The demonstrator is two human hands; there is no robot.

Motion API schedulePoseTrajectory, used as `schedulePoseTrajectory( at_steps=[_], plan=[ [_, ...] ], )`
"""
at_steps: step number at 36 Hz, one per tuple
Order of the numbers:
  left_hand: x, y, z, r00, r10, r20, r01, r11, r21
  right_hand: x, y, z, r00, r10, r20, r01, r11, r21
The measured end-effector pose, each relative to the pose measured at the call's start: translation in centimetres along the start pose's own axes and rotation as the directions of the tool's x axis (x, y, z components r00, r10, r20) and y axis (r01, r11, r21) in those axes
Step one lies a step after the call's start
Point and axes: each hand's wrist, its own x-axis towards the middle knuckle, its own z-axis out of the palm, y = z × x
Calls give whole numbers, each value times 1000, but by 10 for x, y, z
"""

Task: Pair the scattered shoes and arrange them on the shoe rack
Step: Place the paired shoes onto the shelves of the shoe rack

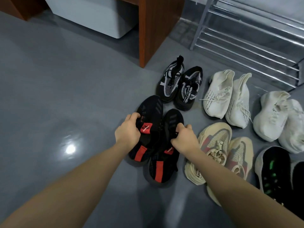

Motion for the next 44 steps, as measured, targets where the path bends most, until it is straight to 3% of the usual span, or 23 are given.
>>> schedulePoseTrajectory(
  at_steps=[14,26,29,33,39,44],
  plan=[
    [-4,-3,2,992,65,108,-84,979,186,-1,4,-2,996,82,-38,-80,995,53],
    [1,-5,-10,981,65,183,-109,964,243,3,1,-4,993,109,-42,-106,992,63],
    [0,2,-10,979,143,144,-177,949,262,0,-2,-4,992,123,-35,-122,992,37],
    [-1,7,-8,945,305,119,-328,890,318,1,-6,-5,989,54,-139,-60,997,-40],
    [1,9,-8,908,391,153,-420,844,334,13,-15,-10,974,-49,-219,45,999,-24],
    [24,17,-28,827,474,301,-559,746,361,29,-13,-19,973,-94,-210,97,995,6]
  ],
)
